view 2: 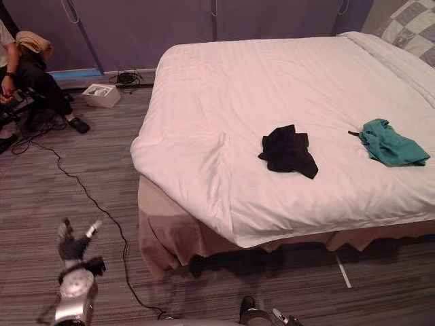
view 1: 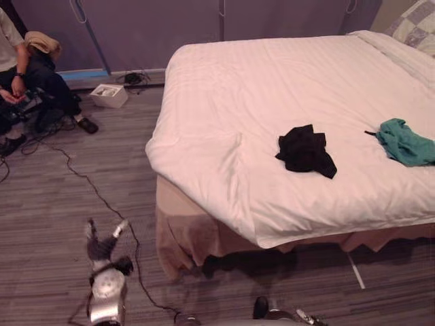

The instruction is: Tidy the bed and pick cloth on bed and put in laundry

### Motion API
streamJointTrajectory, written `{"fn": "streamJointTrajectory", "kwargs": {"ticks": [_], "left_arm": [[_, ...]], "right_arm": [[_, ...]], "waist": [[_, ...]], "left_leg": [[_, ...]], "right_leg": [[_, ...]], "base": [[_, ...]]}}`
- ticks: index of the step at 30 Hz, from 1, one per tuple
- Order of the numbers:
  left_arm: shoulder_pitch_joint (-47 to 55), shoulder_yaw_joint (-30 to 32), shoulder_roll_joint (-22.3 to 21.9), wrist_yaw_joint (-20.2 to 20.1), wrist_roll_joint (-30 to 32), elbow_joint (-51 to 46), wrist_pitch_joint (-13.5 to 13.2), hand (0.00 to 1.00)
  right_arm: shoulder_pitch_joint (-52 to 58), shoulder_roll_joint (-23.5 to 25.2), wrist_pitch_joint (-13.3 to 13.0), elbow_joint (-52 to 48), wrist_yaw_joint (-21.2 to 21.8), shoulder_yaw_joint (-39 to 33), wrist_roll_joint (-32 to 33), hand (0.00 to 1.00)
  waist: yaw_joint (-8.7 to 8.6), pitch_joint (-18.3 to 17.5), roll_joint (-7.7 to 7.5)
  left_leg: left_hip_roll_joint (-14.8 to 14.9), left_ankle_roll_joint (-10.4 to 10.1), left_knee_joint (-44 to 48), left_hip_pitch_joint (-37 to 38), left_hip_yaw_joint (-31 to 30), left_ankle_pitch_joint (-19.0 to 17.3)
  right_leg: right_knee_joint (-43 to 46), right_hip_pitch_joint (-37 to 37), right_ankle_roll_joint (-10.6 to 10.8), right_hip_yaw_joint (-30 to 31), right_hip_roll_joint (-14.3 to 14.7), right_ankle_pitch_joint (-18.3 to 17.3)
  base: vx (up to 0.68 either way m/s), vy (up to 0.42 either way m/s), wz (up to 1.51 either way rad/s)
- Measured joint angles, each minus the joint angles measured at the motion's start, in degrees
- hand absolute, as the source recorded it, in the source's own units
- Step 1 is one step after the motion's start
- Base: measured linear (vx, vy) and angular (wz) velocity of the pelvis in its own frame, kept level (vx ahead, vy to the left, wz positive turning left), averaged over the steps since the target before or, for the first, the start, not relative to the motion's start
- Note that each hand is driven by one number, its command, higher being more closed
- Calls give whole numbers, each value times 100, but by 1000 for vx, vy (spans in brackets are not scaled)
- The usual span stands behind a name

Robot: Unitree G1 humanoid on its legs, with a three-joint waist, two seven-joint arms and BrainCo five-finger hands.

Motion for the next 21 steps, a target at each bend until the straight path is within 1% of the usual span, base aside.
{"fn": "streamJointTrajectory", "kwargs": {"ticks": [1, 3, 5, 6, 7, 8, 9, 10, 11, 12, 13, 14, 15, 16, 17, 18, 19, 21], "left_arm": [[-89, -2, 114, 5, 64, -371, 6, 0], [-192, -14, 221, -53, 124, -598, 24, 0], [-444, -60, 361, -236, 169, -797, 57, 0], [-632, -196, 513, -300, 174, -805, 80, 0], [-817, -292, 710, -389, 199, -806, 152, 0], [-930, -330, 812, -431, 238, -805, 209, 0], [-1220, -447, 990, -470, 309, -798, 334, 0], [-1417, -523, 1064, -468, 353, -783, 396, 0], [-1915, -715, 1212, -464, 409, -711, 529, 0], [-2392, -902, 1370, -457, 424, -563, 631, 0], [-3165, -1206, 1603, -451, 447, -223, 849, 0], [-3412, -1306, 1673, -445, 449, -96, 932, 0], [-3989, -1503, 1826, -445, 480, 261, 1112, 0], [-4196, -1570, 1867, -447, 501, 416, 1200, 0], [-4524, -1668, 1889, -449, 506, 684, 1382, 0], [-4775, -1783, 1891, -458, 510, 865, 1534, 0], [-5041, -1889, 1892, -479, 563, 1017, 1696, 0], [-5395, -2011, 1897, -591, 667, 1223, 1935, 0]], "right_arm": [[118, 1, -9, -82, -7, 0, 11, 0], [202, 0, -15, -115, -18, 1, 47, 0], [295, 1, -37, -119, -65, 7, 191, 0], [357, 2, -72, -121, -76, 12, 223, 0], [369, 1, -111, -134, -76, 13, 223, 0], [369, 2, -126, -171, -72, 25, 223, 0], [367, 5, -174, -281, -52, 87, 223, 0], [358, 7, -236, -321, -31, 113, 229, 0], [291, 10, -346, -408, 25, 120, 252, 0], [177, 8, -376, -520, 32, 139, 288, 0], [-9, -24, -478, -673, 33, 319, 404, 0], [-69, -22, -506, -744, 34, 371, 445, 0], [-218, -16, -576, -950, 40, 560, 471, 0], [-261, -15, -586, -1043, 44, 646, 499, 0], [-310, -13, -603, -1213, 41, 809, 525, 0], [-318, -21, -608, -1349, 36, 953, 587, 0], [-334, -17, -604, -1513, 27, 1067, 664, 0], [-376, -16, -581, -1686, 18, 1274, 703, 0]], "waist": [[-77, -5, 15], [-124, -26, 40], [-189, -30, 71], [-239, -22, 85], [-295, -16, 94], [-304, -10, 97], [-318, 28, 88], [-331, 36, 76], [-378, 145, 47], [-444, 329, -2], [-527, 618, -88], [-585, 715, -121], [-689, 997, -200], [-748, 1101, -219], [-773, 1241, -244], [-777, 1348, -243], [-811, 1528, -245], [-893, 1711, -260]], "left_leg": [[-21, -3, -44, -8, 33, 3], [-32, -10, -110, -8, 91, 23], [-21, -21, -142, -5, 228, 33], [-8, -24, -141, 2, 284, 35], [6, -27, -143, -1, 370, 36], [15, -28, -143, -17, 428, 36], [26, -50, -115, -98, 526, 50], [31, -54, -59, -203, 557, 51], [39, -54, 103, -412, 588, 53], [46, -45, 262, -581, 617, 47], [56, -8, 494, -840, 667, 20], [60, 0, 562, -908, 677, 14], [90, 13, 728, -1052, 734, -18], [122, 14, 803, -1099, 787, -55], [178, 12, 965, -1228, 848, -133], [251, 9, 1118, -1348, 956, -202], [313, 24, 1274, -1501, 994, -261], [458, 27, 1518, -1741, 1085, -371]], "right_leg": [[-87, 2, -6, 5, -2, 53], [-176, 2, -17, 12, 1, 107], [-202, -45, -1, 54, 13, 135], [-202, -57, 1, 107, 23, 137], [-201, -104, 9, 181, 40, 146], [-199, -155, 9, 225, 53, 154], [-135, -306, 3, 324, 89, 163], [-75, -435, 1, 372, 89, 163], [82, -684, -19, 433, 70, 162], [243, -880, -63, 484, 42, 168], [402, -1166, -90, 570, 10, 185], [425, -1248, -111, 590, 1, 202], [475, -1395, -140, 661, -6, 235], [486, -1451, -167, 694, -14, 264], [504, -1566, -199, 759, 17, 290], [560, -1703, -204, 844, 49, 294], [614, -1811, -207, 898, 80, 296], [722, -2036, -207, 932, 127, 296]], "base": [[-37, 8, -2], [2, 1, -3], [19, 8, -14], [33, 18, -20], [31, 16, -23], [18, 6, -35], [-1, -3, -32], [-1, -5, -29], [-15, 3, -18], [-50, 5, -27], [-66, 2, -22], [-83, -13, -26], [-60, -8, -20], [-78, 7, -33], [-58, 9, -41], [-63, -12, -45], [-64, -36, -34], [-80, -23, -20]]}}
